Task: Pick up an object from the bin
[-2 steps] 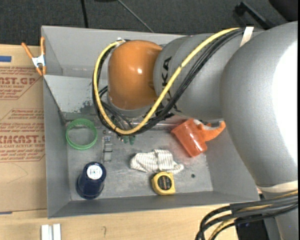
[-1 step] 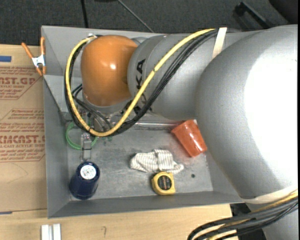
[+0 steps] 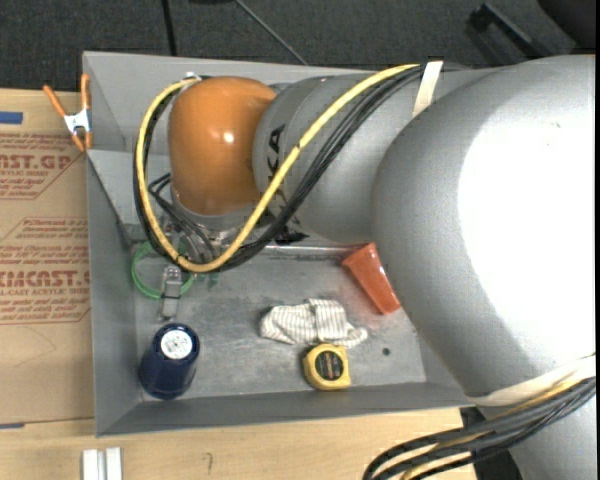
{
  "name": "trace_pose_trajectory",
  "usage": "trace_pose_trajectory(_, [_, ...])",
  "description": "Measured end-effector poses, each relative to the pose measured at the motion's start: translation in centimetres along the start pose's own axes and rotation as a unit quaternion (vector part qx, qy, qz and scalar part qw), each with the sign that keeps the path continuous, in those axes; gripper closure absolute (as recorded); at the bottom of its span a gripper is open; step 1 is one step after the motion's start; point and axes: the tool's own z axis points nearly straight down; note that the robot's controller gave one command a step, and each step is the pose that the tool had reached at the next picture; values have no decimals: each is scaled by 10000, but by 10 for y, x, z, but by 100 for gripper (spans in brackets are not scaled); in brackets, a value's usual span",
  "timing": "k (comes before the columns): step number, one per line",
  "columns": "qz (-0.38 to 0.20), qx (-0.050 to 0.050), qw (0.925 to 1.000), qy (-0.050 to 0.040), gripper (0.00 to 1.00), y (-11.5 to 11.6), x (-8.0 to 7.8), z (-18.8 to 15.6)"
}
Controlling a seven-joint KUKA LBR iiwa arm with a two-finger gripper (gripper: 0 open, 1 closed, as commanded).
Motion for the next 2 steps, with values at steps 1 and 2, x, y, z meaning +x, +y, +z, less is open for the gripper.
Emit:
trace_pose_trajectory(1, [268, 14, 9996, 27, 0, 2, -2, 80])
trace_pose_trajectory(2, [374, -1, 9993, 0, 100, 8, -13, 75])
